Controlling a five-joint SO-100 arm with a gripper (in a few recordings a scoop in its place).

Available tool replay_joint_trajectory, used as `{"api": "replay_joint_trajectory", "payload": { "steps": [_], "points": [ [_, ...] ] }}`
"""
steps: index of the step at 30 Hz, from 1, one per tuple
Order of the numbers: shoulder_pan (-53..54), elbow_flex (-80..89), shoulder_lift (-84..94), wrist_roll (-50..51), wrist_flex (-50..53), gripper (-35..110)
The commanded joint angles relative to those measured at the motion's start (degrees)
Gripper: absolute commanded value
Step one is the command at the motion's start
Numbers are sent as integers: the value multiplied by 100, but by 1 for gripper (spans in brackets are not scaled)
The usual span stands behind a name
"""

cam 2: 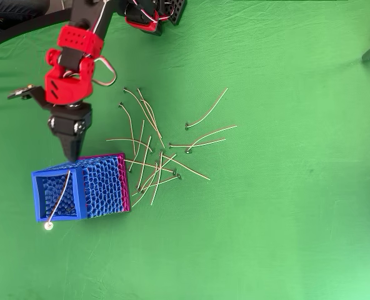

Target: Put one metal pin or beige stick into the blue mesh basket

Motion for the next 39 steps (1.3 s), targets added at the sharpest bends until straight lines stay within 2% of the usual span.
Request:
{"api": "replay_joint_trajectory", "payload": {
  "steps": [1, 8, 15, 25, 39],
  "points": [
    [-264, 738, 844, 0, 26, 1],
    [-1002, 2619, 2118, 105, 62, 1],
    [-1767, 4957, 3700, 325, -439, 0],
    [-2259, 7629, 5845, 378, -905, 0],
    [-2039, 7761, 7277, 536, 1020, 1]
  ]
}}
